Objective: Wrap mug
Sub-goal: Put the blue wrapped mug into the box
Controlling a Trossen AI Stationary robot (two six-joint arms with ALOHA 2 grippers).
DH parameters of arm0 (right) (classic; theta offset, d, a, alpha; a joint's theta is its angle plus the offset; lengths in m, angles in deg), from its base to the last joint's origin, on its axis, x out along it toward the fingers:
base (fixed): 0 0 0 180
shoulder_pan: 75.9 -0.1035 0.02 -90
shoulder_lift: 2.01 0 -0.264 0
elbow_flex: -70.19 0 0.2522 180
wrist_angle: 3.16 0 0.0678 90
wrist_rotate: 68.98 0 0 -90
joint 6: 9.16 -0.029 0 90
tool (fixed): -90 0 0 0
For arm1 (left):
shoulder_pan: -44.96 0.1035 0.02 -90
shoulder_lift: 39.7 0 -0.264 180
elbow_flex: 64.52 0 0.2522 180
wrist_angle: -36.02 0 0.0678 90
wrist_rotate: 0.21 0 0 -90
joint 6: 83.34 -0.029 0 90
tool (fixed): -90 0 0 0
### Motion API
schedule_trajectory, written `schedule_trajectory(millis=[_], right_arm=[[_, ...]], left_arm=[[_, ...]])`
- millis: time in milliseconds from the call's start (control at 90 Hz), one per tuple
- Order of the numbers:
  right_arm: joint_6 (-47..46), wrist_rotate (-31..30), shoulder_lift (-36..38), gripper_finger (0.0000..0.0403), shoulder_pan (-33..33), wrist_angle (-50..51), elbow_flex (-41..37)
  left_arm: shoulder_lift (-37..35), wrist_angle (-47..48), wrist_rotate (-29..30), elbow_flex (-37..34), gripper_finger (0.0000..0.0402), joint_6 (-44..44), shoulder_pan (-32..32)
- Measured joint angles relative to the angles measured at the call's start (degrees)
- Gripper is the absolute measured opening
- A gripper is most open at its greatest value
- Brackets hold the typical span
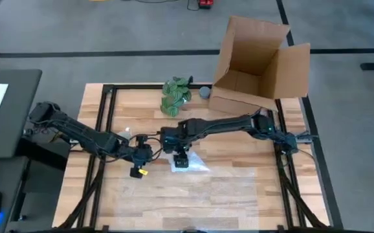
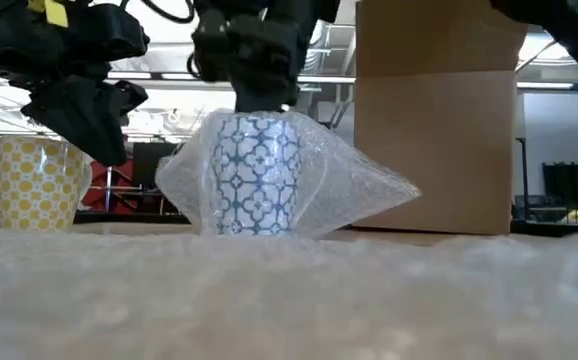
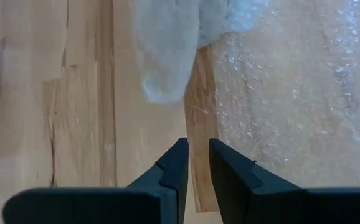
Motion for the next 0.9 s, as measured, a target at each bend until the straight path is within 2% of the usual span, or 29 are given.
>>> schedule_trajectory(millis=[178,289,633,900], right_arm=[[0.22,-0.61,-2.51,0.0211,-0.05,-0.71,0.11],[1.12,-0.63,-4.1,0.0187,-0.14,-1.29,0.05],[1.77,-3.68,-4.22,0.0022,-0.22,-0.52,-0.1],[1.3,-8.82,-0.22,0.0018,-2.31,1.38,-0.57]], left_arm=[[0.0,0.02,0.1,0.0,0.0046,0.0,0.0],[0.0,0.02,0.08,0.0,0.0046,0.09,0.0],[0.0,0.3,0.75,0.0,0.0046,0.82,0.0],[0.0,0.38,3.83,0.0,0.0046,1.99,0.0]])
